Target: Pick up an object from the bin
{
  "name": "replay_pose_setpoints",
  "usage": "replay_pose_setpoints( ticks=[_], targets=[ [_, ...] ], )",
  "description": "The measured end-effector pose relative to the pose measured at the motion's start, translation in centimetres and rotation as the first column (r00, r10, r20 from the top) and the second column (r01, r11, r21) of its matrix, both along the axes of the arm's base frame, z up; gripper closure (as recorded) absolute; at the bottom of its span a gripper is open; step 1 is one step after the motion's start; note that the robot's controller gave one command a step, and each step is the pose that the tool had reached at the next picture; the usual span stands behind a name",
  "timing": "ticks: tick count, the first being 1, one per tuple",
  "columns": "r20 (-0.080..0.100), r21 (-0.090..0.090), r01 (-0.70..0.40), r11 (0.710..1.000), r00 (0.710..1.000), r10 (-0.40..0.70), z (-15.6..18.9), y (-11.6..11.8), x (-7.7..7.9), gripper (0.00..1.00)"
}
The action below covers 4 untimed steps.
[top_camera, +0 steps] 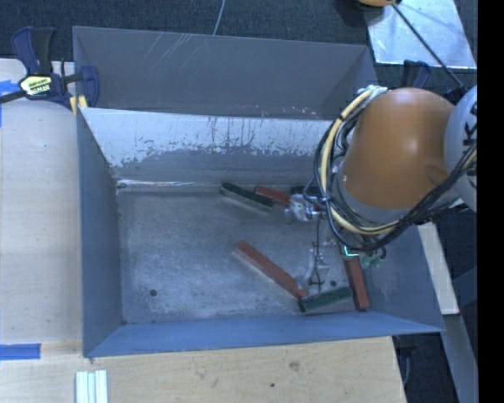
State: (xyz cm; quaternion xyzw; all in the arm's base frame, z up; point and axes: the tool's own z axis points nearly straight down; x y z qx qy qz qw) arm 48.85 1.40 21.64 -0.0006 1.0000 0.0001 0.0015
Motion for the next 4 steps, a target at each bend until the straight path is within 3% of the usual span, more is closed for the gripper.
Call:
replay_pose_setpoints(
  ticks=[1, 2, 3, 4],
  targets=[
    [0.0, 0.0, 0.0, 1.0, 1.0, 0.0, 0.0, 0.0, 0.0, 0.0],
    [0.002, 0.0, 0.015, 1.0, 1.0, -0.015, -13.4, -4.7, 0.2, 1.0],
    [0.001, 0.0, 0.016, 1.0, 1.0, -0.016, -13.5, -4.7, 0.1, 0.0],
    [0.0, 0.0, 0.017, 1.0, 1.0, -0.017, -13.5, -4.7, 0.1, 1.0]
  ],
)
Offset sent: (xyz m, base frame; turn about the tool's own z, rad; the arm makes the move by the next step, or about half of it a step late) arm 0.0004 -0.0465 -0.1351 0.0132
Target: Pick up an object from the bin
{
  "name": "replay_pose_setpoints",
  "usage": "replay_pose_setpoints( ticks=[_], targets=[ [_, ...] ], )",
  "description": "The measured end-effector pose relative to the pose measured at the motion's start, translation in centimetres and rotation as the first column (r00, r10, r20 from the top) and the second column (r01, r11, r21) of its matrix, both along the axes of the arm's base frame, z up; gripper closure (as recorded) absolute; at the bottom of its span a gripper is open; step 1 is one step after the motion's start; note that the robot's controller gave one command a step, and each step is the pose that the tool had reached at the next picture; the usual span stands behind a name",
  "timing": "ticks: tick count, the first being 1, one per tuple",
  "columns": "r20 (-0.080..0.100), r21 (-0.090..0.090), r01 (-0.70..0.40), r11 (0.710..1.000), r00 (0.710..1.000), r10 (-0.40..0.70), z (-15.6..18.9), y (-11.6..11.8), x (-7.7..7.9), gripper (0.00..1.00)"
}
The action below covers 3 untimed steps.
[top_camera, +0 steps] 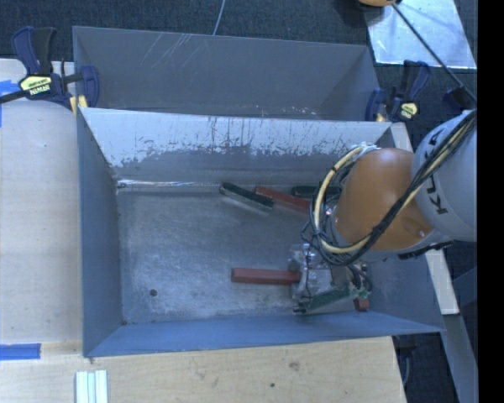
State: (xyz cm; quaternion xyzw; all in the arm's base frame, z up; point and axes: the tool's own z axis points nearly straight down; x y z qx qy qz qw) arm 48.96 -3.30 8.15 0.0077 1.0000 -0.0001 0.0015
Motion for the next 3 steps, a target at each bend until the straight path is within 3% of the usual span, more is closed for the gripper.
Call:
replay_pose_setpoints(
  ticks=[1, 2, 3],
  targets=[
    [0.0, 0.0, 0.0, 1.0, 1.0, 0.0, 0.0, 0.0, 0.0, 1.0],
    [-0.004, -0.001, 0.012, 1.0, 1.0, -0.012, 9.8, -0.6, 0.6, 1.0],
    [0.002, 0.0, 0.006, 1.0, 1.0, -0.006, 11.7, 0.6, 0.8, 1.0]
  ],
)
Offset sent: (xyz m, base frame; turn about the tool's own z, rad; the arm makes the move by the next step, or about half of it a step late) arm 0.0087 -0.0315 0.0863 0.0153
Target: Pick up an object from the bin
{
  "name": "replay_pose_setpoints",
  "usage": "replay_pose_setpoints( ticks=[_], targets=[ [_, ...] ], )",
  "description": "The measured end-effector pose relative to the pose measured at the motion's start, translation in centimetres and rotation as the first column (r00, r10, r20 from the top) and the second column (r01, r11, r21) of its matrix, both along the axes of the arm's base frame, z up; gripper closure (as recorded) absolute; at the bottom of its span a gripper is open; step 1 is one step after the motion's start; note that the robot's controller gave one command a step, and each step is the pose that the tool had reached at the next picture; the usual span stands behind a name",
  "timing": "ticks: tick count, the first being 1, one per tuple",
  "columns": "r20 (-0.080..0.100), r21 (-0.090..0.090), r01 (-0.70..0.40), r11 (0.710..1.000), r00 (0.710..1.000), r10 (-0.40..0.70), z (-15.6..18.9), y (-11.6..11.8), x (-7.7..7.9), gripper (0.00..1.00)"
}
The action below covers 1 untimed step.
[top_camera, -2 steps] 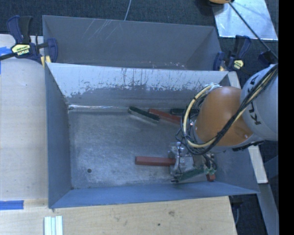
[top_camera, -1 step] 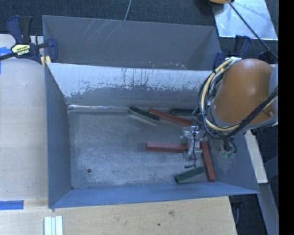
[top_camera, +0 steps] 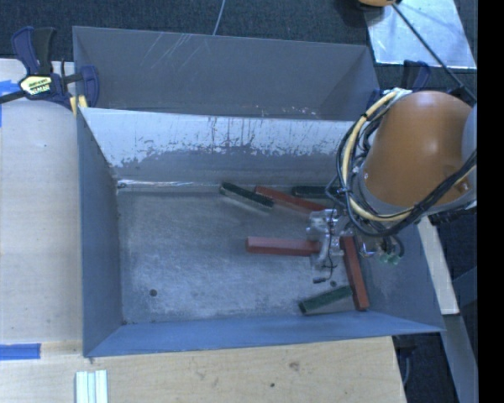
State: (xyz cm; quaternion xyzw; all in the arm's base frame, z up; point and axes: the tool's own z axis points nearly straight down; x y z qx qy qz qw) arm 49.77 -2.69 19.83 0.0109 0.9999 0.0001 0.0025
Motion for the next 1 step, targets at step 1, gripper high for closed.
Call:
replay_pose_setpoints(
  ticks=[1],
  targets=[
    [-0.004, -0.001, 0.002, 1.0, 1.0, -0.002, 3.47, -0.56, 1.23, 1.0]
  ],
)
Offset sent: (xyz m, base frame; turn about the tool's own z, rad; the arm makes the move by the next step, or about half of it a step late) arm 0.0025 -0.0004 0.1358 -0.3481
